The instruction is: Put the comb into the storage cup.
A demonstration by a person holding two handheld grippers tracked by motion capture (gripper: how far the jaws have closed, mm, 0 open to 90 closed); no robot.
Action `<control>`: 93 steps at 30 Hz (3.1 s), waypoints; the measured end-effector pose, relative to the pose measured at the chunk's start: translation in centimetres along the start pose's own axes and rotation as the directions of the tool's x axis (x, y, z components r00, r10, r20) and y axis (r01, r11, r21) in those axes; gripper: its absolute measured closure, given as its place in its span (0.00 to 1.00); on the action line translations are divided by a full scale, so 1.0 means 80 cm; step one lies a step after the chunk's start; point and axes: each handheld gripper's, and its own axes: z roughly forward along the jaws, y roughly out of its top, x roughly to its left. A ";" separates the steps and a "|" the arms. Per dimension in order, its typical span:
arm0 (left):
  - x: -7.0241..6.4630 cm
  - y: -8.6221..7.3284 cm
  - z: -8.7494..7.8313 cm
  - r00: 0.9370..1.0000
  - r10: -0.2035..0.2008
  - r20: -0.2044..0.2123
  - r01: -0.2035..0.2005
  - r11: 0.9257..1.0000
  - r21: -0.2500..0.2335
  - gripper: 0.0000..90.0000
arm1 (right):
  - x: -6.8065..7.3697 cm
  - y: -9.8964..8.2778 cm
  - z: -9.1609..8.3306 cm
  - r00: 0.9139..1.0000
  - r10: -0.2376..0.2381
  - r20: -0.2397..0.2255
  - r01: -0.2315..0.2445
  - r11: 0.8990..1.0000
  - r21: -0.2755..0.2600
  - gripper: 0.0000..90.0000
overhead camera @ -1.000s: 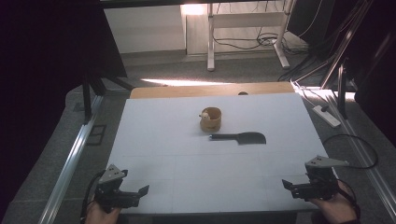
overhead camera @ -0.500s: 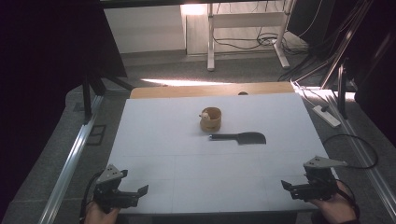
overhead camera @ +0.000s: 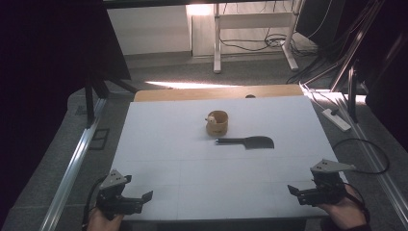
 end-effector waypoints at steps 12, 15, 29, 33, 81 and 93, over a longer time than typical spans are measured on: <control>0.001 0.000 0.000 1.000 -0.006 0.009 0.006 1.000 -0.002 0.03 | 0.002 0.012 0.007 0.999 -0.034 -0.015 0.034 0.999 -0.012 0.00; 0.002 0.000 0.000 1.000 -0.006 0.010 0.006 1.000 -0.001 0.03 | 0.002 0.017 0.009 0.999 -0.036 -0.018 0.036 0.999 -0.017 0.00; 0.003 0.000 0.000 1.000 -0.013 0.014 0.013 1.000 0.001 0.03 | 0.003 0.033 0.019 0.993 -0.046 -0.112 0.042 0.998 -0.041 0.00; 0.004 0.000 0.000 1.000 -0.014 0.014 0.014 1.000 0.001 0.03 | 0.004 0.038 0.023 0.989 -0.049 -0.137 0.042 0.998 -0.054 0.00; 0.006 -0.001 -0.001 0.999 -0.032 0.028 0.033 0.999 -0.009 0.03 | 0.015 0.085 0.078 0.977 -0.088 -0.195 0.088 0.996 -0.009 0.00; 0.007 -0.001 -0.001 0.999 -0.029 0.036 0.030 1.000 -0.010 0.03 | 0.018 0.096 0.089 0.976 -0.113 -0.184 0.117 0.993 0.008 0.00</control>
